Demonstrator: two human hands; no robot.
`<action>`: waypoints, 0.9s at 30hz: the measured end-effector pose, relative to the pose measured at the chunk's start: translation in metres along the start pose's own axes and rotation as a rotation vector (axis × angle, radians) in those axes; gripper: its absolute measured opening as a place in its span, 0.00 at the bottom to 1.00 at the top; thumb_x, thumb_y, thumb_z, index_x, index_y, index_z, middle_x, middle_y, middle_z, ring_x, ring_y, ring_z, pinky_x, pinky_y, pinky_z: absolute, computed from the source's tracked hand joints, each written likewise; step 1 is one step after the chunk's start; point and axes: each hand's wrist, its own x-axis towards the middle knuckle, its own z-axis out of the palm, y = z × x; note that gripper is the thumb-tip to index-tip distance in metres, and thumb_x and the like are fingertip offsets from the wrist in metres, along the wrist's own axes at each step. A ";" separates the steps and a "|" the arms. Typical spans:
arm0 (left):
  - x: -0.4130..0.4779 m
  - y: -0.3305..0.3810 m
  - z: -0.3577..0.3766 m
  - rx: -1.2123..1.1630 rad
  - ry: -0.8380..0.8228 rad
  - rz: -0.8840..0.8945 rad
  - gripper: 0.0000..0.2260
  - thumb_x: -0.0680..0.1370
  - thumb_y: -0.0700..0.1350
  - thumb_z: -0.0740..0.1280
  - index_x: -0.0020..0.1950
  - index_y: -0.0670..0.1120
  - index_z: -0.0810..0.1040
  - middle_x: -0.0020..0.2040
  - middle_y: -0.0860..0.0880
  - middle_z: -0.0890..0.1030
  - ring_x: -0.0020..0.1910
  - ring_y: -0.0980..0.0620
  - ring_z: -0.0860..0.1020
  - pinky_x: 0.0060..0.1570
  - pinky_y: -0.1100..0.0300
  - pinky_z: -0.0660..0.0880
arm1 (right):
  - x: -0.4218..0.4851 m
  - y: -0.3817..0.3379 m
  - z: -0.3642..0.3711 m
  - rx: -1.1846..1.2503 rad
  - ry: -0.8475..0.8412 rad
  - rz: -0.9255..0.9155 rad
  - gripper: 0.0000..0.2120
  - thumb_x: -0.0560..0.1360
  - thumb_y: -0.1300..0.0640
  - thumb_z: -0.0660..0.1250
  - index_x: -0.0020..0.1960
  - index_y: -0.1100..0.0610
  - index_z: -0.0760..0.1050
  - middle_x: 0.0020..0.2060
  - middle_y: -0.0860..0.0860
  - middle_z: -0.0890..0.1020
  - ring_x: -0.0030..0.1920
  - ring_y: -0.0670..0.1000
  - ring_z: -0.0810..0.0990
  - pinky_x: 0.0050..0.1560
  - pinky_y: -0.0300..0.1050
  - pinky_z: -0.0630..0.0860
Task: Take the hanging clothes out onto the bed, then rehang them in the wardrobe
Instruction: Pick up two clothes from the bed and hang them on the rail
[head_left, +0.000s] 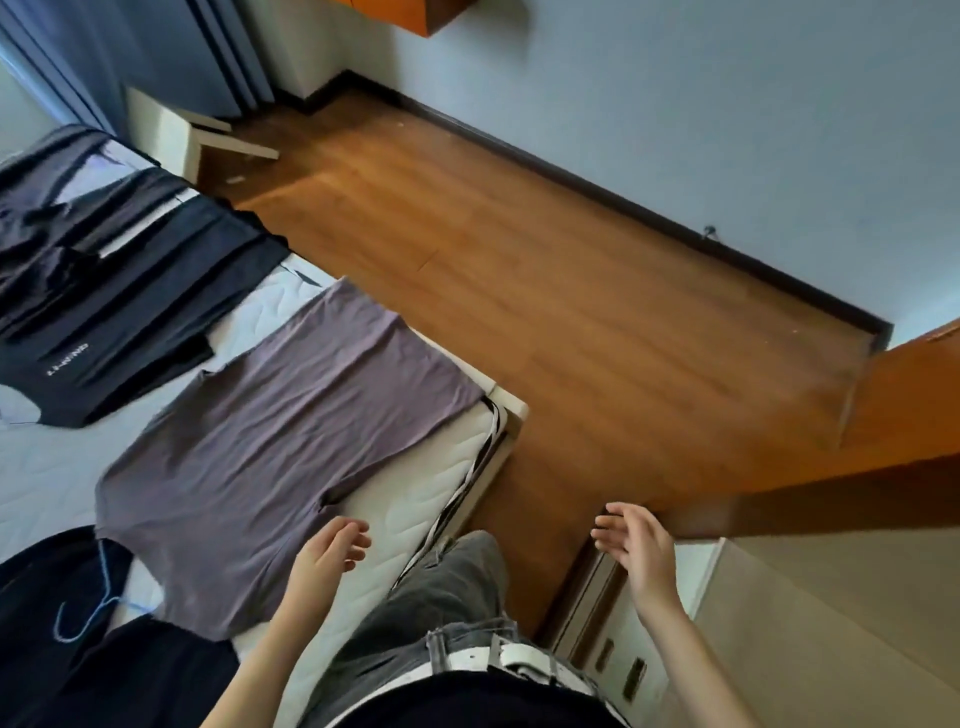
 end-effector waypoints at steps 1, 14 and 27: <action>0.012 0.004 0.004 -0.015 0.024 -0.019 0.11 0.82 0.39 0.58 0.47 0.41 0.79 0.42 0.41 0.81 0.40 0.44 0.77 0.43 0.53 0.72 | 0.019 -0.012 0.001 -0.014 -0.010 -0.010 0.12 0.82 0.60 0.57 0.48 0.63 0.77 0.41 0.62 0.82 0.40 0.60 0.81 0.42 0.50 0.79; 0.242 0.223 0.157 0.026 -0.092 0.014 0.10 0.81 0.42 0.60 0.45 0.46 0.80 0.42 0.44 0.82 0.43 0.45 0.79 0.45 0.56 0.75 | 0.252 -0.201 0.006 -0.087 0.083 -0.024 0.12 0.82 0.61 0.57 0.47 0.63 0.77 0.42 0.63 0.82 0.41 0.60 0.82 0.41 0.48 0.81; 0.425 0.455 0.338 0.016 -0.057 0.073 0.10 0.82 0.45 0.58 0.51 0.48 0.79 0.44 0.47 0.82 0.45 0.50 0.81 0.46 0.60 0.77 | 0.534 -0.388 0.001 -0.270 -0.132 -0.035 0.12 0.82 0.62 0.58 0.49 0.67 0.77 0.43 0.66 0.81 0.40 0.60 0.81 0.37 0.44 0.81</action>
